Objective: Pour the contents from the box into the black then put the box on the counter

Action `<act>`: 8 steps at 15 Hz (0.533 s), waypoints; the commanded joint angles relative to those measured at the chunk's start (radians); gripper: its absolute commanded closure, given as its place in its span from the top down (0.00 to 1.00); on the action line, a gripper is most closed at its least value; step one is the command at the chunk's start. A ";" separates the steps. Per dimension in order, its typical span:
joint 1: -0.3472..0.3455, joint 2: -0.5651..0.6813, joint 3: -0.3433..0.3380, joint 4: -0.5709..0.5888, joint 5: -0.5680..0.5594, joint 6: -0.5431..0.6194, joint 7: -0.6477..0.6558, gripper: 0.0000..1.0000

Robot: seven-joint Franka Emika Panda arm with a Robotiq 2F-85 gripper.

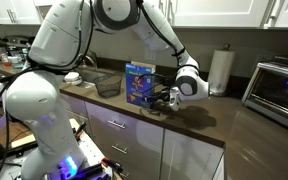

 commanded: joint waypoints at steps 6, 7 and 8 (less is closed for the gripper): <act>0.010 0.017 -0.007 0.043 0.015 -0.059 -0.002 0.96; 0.009 0.017 -0.007 0.047 0.015 -0.063 -0.001 0.95; 0.009 0.018 -0.007 0.051 0.014 -0.068 0.000 0.90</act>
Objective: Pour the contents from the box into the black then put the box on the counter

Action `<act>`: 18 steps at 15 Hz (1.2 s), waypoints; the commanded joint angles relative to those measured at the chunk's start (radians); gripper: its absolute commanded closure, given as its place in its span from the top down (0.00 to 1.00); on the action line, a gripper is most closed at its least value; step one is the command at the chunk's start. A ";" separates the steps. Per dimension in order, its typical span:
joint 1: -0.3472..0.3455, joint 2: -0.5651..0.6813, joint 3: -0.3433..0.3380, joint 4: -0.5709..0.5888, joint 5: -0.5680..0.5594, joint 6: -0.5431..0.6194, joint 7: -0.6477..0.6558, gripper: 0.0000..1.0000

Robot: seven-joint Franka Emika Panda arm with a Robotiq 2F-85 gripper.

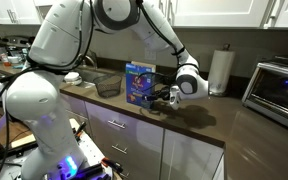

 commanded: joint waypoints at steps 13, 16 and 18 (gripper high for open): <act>0.008 0.030 -0.009 0.057 0.009 -0.071 -0.005 0.73; 0.010 0.034 -0.009 0.052 0.008 -0.070 -0.007 0.73; 0.012 0.034 -0.008 0.047 0.007 -0.069 -0.009 0.65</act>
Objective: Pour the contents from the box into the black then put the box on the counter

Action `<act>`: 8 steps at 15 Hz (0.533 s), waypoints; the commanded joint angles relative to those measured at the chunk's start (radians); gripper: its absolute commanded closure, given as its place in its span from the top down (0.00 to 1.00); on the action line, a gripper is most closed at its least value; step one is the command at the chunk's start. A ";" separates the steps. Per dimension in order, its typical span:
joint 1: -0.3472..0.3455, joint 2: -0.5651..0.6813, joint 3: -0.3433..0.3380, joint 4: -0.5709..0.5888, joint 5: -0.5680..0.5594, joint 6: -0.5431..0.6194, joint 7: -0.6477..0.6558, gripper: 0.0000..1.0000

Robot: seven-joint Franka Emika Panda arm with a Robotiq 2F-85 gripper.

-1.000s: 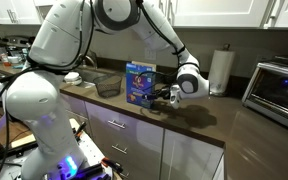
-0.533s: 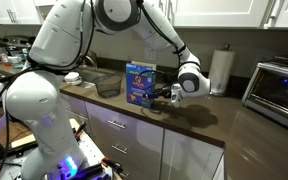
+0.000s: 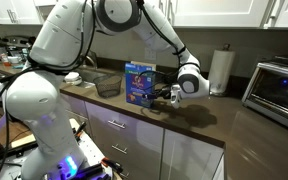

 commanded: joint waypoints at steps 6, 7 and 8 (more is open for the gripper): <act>0.019 0.003 -0.011 -0.012 -0.003 -0.027 -0.016 0.62; 0.022 -0.002 -0.012 -0.017 -0.006 -0.025 -0.017 0.61; 0.024 -0.005 -0.013 -0.019 -0.009 -0.025 -0.018 0.60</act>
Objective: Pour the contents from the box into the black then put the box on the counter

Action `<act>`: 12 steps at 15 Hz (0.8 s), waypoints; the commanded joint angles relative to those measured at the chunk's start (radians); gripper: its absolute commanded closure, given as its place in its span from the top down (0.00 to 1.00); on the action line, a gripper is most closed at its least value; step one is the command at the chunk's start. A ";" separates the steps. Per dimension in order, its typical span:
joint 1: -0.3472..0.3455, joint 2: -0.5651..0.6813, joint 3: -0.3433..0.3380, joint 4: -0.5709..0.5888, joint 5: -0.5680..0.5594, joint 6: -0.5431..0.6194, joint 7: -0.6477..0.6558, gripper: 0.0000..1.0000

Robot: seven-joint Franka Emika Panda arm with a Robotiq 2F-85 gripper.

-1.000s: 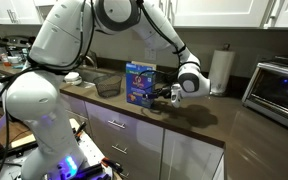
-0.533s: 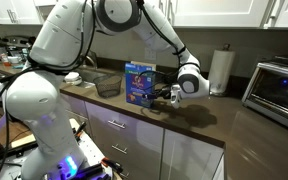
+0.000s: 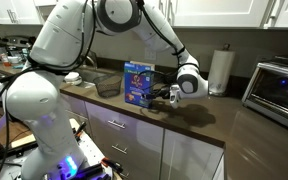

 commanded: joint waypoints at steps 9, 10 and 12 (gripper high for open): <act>0.050 -0.064 -0.035 -0.075 -0.048 0.017 -0.015 0.63; 0.058 -0.074 -0.040 -0.085 -0.056 0.022 -0.013 0.63; 0.068 -0.094 -0.045 -0.101 -0.077 0.031 -0.014 0.53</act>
